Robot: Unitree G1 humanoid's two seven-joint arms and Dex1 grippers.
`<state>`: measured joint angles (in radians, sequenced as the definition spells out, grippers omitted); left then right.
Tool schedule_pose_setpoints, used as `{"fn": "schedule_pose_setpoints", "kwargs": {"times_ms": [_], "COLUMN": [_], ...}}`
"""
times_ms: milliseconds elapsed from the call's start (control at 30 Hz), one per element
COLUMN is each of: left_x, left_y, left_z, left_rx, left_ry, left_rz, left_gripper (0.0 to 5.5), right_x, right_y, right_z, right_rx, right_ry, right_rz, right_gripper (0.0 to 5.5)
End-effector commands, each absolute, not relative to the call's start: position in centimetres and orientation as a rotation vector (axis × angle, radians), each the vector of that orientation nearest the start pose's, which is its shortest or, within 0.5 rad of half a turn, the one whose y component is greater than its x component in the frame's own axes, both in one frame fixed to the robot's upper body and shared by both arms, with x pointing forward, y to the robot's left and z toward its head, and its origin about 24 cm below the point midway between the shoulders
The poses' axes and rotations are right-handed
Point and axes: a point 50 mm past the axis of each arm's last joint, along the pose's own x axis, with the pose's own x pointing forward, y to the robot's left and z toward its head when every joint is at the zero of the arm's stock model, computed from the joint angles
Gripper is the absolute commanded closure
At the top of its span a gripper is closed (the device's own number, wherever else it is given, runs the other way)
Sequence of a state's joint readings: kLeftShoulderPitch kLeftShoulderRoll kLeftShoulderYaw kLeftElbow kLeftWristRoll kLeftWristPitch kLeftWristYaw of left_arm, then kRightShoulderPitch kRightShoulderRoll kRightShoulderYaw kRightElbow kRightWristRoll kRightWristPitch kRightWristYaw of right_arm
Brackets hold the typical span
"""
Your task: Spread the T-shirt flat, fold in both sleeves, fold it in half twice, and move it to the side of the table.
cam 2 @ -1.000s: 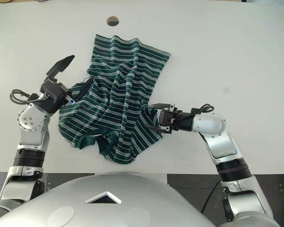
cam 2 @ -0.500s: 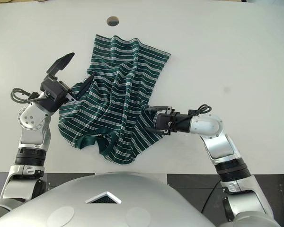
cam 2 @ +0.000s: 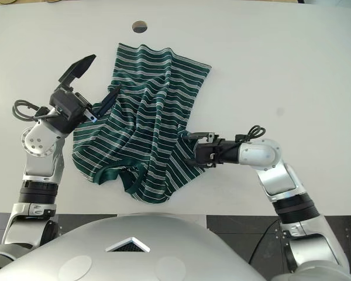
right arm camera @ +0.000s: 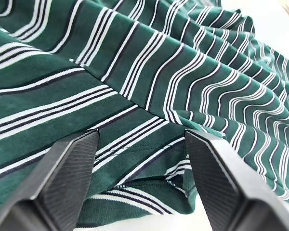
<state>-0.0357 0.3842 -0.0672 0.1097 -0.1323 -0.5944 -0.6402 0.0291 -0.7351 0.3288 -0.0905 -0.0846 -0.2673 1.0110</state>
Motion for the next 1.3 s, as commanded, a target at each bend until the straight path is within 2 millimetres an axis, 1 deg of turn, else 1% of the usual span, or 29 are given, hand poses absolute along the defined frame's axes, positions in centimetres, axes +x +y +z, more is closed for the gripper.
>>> {"fn": "schedule_pose_setpoints", "kwargs": {"times_ms": [33, 167, 300, 333, 367, 400, 467, 500, 533, 567, 633, 700, 767, 867, 900, 967, 1033, 1100, 1200, 1267, 1300], "left_x": [23.8, 24.0, 24.2, 24.3, 24.3, 24.4, 24.9, 25.0, 25.0, 24.9, 24.7, 24.8, 24.8, 24.6, 24.5, 24.3, 24.2, 24.1, 24.0, 24.0, 24.1], "left_y": [17.0, 16.3, 15.9, 15.9, 15.9, 15.9, 16.0, 16.1, 16.3, 16.4, 16.6, 16.6, 16.6, 16.9, 17.1, 17.5, 18.1, 18.6, 18.9, 19.0, 18.9], "left_z": [8.4, 9.4, 10.0, 10.3, 10.6, 11.1, 12.6, 13.3, 13.9, 14.3, 14.8, 14.6, 14.3, 13.6, 13.3, 12.7, 11.9, 11.2, 10.6, 10.5, 10.4], "left_rx": [0.393, 0.383, 0.378, 0.370, 0.363, 0.339, 0.208, 0.147, 0.085, 0.042, -0.026, -0.071, -0.089, -0.094, -0.094, -0.091, -0.085, -0.072, -0.042, -0.013, 0.005], "left_ry": [-0.429, -0.461, -0.465, -0.470, -0.475, -0.488, -0.539, -0.564, -0.599, -0.625, -0.672, -0.680, -0.673, -0.665, -0.662, -0.653, -0.642, -0.631, -0.625, -0.624, -0.622], "left_rz": [-0.736, -0.736, -0.735, -0.729, -0.719, -0.695, -0.600, -0.557, -0.506, -0.471, -0.409, -0.386, -0.381, -0.377, -0.375, -0.370, -0.363, -0.359, -0.368, -0.381, -0.393], "left_gripper": [2.02, 2.02, 2.02, 2.02, 2.02, 2.02, 2.02, 2.02, 2.02, 2.02, 2.02, 2.02, 2.02, 2.02, 2.02, 2.02, 2.02, 2.02, 2.02, 2.02, 2.02], "right_x": [19.3, 19.5, 19.6, 19.5, 19.5, 19.5, 20.1, 20.6, 21.3, 21.9, 22.6, 22.5, 22.2, 22.1, 22.1, 21.7, 21.1, 20.3, 19.6, 19.3, 19.4], "right_y": [-18.2, -18.8, -18.7, -18.4, -18.0, -17.4, -15.9, -15.6, -15.6, -15.8, -16.2, -16.1, -15.8, -15.5, -15.5, -15.7, -16.7, -17.9, -19.2, -19.9, -20.3], "right_z": [3.6, 4.0, 4.1, 4.2, 4.5, 5.1, 8.0, 9.4, 10.6, 11.4, 12.0, 11.6, 11.1, 10.9, 10.8, 9.8, 8.2, 6.0, 3.3, 2.2, 2.1], "right_rx": [-0.876, -0.909, -0.899, -0.864, -0.814, -0.728, -0.423, -0.297, -0.184, -0.118, -0.029, 0.028, 0.041, 0.040, 0.028, -0.110, -0.325, -0.580, -0.884, -1.041, -1.093], "right_ry": [0.295, 0.317, 0.304, 0.286, 0.267, 0.225, 0.073, 0.004, -0.059, -0.098, -0.145, -0.153, -0.147, -0.138, -0.127, -0.072, 0.038, 0.181, 0.322, 0.370, 0.387], "right_rz": [1.431, 1.431, 1.428, 1.434, 1.435, 1.435, 1.404, 1.377, 1.326, 1.281, 1.190, 1.149, 1.147, 1.152, 1.157, 1.193, 1.248, 1.315, 1.390, 1.423, 1.430], "right_gripper": [2.22, 2.22, 2.22, 2.22, 2.22, 2.22, 2.22, 2.22, 2.22, 2.22, 2.22, 2.22, 2.22, 2.22, 2.22, 2.22, 2.22, 2.22, 2.22, 2.22, 2.22]}}
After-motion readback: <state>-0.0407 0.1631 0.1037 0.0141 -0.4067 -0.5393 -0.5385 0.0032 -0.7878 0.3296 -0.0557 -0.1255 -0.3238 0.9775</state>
